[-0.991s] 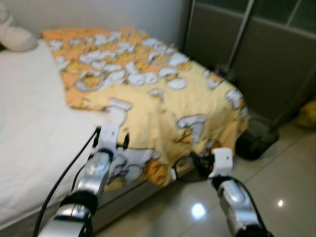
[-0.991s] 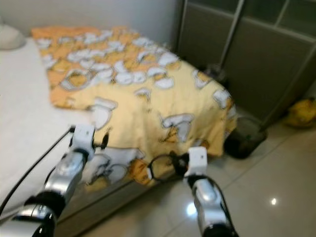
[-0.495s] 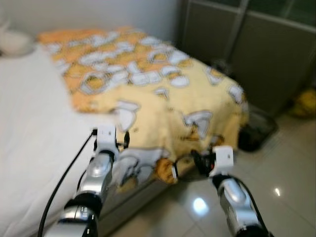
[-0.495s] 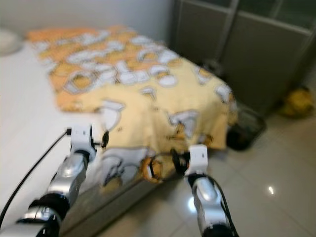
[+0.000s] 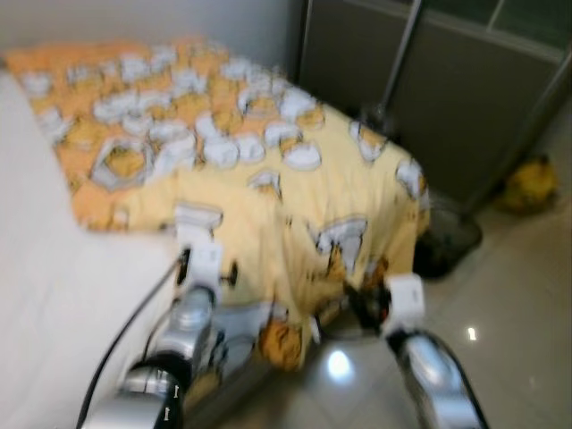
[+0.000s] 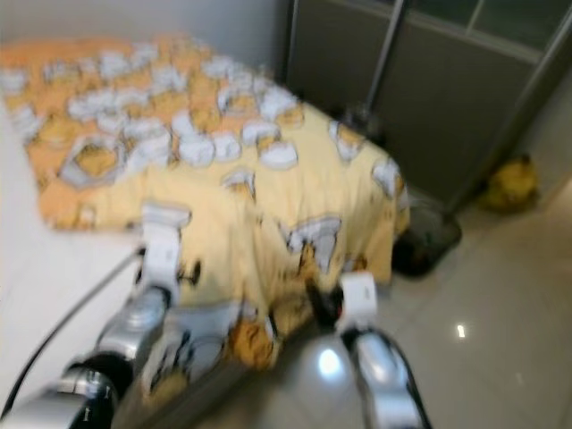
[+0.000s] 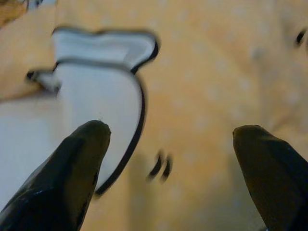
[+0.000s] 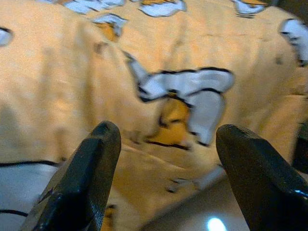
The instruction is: Clean up the room
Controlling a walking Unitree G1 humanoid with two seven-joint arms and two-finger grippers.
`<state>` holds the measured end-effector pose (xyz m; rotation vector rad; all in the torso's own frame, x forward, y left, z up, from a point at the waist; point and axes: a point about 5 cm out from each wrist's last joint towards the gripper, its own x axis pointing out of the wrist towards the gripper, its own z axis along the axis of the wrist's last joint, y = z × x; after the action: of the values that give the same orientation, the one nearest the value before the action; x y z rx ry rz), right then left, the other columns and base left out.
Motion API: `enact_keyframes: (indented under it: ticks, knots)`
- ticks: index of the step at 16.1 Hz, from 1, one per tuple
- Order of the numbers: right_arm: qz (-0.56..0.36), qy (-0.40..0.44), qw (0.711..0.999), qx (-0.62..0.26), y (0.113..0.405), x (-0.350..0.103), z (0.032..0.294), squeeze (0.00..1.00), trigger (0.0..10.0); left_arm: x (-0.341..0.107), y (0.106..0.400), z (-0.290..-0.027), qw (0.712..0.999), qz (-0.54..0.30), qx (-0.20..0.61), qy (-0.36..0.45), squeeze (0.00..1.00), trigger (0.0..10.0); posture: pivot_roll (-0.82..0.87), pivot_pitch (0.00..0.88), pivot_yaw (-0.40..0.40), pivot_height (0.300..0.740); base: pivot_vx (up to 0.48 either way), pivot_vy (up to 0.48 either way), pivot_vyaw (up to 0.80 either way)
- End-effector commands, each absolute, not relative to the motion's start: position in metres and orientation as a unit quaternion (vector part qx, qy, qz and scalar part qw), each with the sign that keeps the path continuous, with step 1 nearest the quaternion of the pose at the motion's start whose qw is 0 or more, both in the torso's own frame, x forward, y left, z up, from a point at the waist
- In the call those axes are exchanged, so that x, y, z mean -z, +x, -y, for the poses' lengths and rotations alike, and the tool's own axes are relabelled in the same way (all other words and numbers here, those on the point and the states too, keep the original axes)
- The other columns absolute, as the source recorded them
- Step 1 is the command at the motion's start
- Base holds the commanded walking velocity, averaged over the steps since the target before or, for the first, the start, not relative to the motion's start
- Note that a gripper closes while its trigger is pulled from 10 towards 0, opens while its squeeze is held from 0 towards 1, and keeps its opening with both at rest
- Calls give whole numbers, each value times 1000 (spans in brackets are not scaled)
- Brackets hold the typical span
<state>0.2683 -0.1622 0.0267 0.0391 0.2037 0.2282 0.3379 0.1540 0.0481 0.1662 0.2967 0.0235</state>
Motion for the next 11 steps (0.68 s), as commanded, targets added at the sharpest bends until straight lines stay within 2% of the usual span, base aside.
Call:
enact_keyframes:
  ticks: [1,4,6,7,11]
  knots:
    - [-121,-1,986,-117,249,-23,179,0,10000,-50,339,-165,983,-149,-83,73,0,10000,6,139,-136,740,0,0,0]
    - [-151,-14,979,-138,220,-21,186,0,10000,-64,333,-209,973,-75,-199,92,0,10000,-6,170,-175,740,0,0,0]
    - [-160,-13,976,-149,216,-20,182,0,10000,-51,318,-219,967,-76,-216,114,0,10000,5,179,-187,740,0,0,0]
    - [-167,-14,974,-152,214,-21,182,0,10000,-45,309,-232,955,-89,-254,124,0,10000,5,182,-203,740,0,0,0]
    - [-187,-23,969,-161,210,-22,186,0,10000,-43,302,-238,946,-84,-285,130,0,10000,11,184,-221,740,0,0,0]
